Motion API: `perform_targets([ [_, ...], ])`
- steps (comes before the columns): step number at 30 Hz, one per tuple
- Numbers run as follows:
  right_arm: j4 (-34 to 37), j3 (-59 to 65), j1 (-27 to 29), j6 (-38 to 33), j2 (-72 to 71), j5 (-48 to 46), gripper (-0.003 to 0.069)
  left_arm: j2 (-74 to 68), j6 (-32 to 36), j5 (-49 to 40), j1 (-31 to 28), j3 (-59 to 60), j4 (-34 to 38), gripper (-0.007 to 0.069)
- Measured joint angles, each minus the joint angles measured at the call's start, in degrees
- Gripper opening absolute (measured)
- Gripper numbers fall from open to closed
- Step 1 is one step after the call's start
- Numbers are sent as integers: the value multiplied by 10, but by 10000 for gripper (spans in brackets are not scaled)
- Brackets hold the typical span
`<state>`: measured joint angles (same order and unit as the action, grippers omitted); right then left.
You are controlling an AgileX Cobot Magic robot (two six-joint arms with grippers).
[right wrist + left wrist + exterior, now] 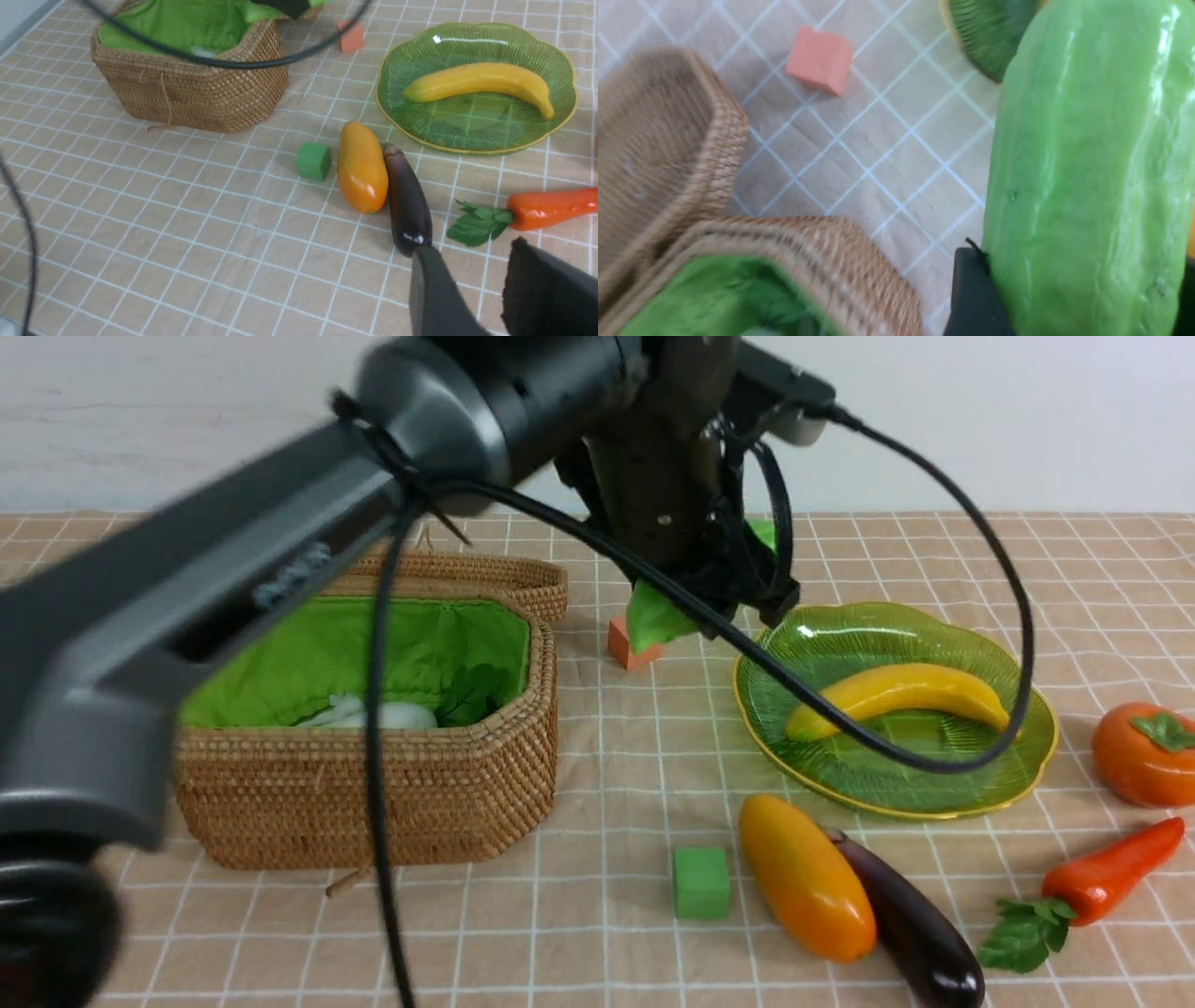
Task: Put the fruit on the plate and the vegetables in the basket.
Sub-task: Take a chayote with your left arm and place it on the basket on the left.
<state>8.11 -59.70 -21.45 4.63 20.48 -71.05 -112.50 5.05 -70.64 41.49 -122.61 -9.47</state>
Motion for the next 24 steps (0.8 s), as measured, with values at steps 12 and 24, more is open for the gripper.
perform_targets([
  [12, 2, 0, 0, -15, 0, 9, 237, 196, 215, 48, -149, 316, -45, 424],
  [24, 6, 0, 0, -17, 0, 11, 237, 138, 180, 174, -197, 375, -92, 622],
])
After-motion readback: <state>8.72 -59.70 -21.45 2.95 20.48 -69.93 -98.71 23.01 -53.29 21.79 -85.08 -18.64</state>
